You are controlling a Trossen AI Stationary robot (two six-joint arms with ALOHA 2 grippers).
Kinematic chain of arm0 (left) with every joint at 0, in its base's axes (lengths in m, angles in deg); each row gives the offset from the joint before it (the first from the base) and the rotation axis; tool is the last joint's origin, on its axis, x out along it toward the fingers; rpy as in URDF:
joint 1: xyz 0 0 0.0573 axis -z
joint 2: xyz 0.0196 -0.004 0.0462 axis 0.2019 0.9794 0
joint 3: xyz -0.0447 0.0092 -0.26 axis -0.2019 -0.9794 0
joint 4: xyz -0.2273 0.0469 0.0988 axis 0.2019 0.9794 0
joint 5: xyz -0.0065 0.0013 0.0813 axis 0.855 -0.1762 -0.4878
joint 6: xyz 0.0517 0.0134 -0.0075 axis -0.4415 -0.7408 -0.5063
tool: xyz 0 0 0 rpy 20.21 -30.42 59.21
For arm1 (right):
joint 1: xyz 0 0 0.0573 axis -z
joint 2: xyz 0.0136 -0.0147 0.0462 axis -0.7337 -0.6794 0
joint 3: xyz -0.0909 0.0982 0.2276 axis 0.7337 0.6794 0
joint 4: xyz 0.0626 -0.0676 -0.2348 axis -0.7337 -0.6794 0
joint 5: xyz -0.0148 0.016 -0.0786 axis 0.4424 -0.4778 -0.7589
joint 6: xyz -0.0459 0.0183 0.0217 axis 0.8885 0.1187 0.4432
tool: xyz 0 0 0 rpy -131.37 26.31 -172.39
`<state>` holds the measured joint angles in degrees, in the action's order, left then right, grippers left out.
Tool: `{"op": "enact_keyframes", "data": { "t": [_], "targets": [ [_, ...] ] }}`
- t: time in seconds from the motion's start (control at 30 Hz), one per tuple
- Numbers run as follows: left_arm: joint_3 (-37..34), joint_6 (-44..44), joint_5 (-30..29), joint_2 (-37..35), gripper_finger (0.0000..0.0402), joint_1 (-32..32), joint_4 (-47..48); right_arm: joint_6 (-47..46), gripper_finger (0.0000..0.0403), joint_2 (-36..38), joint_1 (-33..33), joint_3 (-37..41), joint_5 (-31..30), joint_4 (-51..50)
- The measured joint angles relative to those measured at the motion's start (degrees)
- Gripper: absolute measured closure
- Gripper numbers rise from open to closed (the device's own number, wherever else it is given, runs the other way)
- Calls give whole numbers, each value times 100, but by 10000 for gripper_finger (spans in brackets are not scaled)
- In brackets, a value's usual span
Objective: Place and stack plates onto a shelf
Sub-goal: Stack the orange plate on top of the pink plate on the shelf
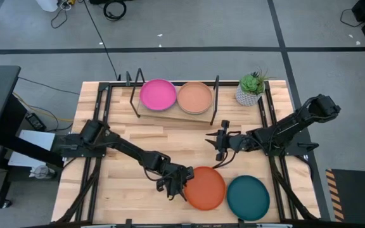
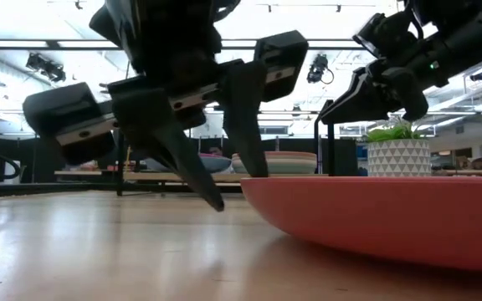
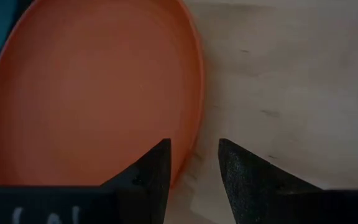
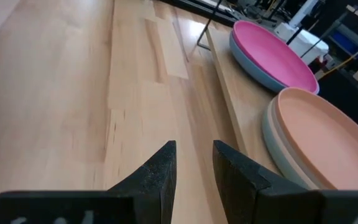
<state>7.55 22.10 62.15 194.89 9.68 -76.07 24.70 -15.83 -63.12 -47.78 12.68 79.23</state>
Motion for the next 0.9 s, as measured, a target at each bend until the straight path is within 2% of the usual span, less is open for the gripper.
{"op": "enact_keyframes", "data": {
  "t": [0.17,0.4,0.63,0.83,0.9],
  "targets": [
    [4,21,26,45,277,-22,-72,-121,293,0,43,4,141,-61],
    [8,342,-8,17,384,-21,262,-211,293,0,43,4,161,-79],
    [2,1276,-61,-707,388,-101,1497,-234,293,0,10,4,97,-109],
    [2,2157,-615,-1473,388,-439,2846,-241,293,0,10,7,68,-94],
    [4,2452,-637,-1687,388,-672,3292,-241,293,0,-2,9,-74,-79]
  ]
}}
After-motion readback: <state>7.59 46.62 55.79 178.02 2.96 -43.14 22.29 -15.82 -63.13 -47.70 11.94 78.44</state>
